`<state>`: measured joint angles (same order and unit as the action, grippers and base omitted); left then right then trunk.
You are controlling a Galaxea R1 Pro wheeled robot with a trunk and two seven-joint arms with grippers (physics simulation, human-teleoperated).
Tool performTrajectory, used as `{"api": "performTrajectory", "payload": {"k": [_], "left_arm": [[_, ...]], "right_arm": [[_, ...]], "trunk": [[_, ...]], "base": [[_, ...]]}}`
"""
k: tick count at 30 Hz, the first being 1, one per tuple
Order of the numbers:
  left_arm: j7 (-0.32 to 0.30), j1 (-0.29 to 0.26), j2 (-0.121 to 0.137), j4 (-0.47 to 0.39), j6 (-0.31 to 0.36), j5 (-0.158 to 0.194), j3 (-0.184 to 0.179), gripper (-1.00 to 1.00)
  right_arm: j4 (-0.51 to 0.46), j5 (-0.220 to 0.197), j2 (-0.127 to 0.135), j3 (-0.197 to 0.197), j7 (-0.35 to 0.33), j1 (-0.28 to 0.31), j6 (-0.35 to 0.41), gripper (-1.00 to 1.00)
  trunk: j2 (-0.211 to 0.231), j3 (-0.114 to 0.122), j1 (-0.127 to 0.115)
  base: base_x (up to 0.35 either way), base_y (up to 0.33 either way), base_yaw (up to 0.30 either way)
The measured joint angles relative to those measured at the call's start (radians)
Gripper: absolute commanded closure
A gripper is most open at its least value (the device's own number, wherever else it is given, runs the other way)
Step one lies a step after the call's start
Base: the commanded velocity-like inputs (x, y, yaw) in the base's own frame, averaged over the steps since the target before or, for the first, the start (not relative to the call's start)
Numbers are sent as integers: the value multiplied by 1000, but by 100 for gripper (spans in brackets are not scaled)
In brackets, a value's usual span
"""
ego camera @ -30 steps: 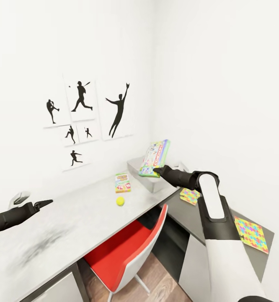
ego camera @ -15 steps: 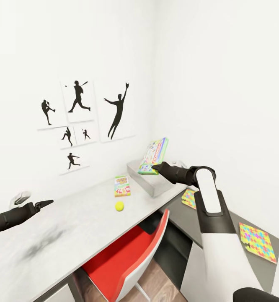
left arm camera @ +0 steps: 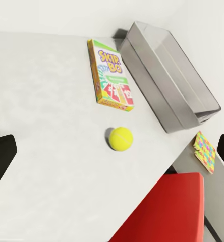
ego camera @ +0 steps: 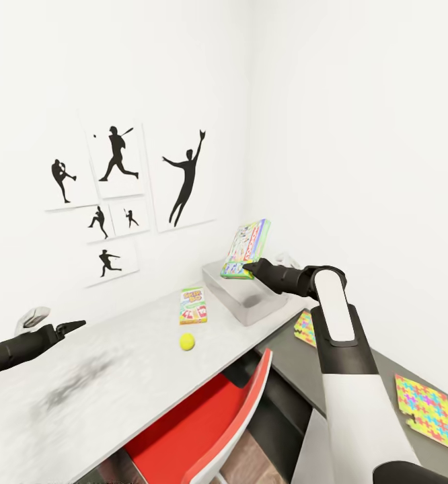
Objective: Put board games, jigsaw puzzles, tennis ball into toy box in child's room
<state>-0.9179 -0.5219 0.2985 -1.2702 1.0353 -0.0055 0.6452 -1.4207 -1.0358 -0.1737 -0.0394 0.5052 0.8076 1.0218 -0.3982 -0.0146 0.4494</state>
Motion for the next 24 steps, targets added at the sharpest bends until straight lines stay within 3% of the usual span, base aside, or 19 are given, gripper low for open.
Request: {"api": "performTrajectory", "payload": {"k": [7,24], "left_arm": [[0,0,0,0,0,0,1,-100],[0,0,1,0,1,0,1,-100]], "right_arm": [[0,1,0,-1,0,0,0,100],[-2,3,0,-2,-2,0,1,100]], "trunk": [[1,-7,0],[1,-8,0]], "base": [[85,-59,146],[122,-83,29]]}}
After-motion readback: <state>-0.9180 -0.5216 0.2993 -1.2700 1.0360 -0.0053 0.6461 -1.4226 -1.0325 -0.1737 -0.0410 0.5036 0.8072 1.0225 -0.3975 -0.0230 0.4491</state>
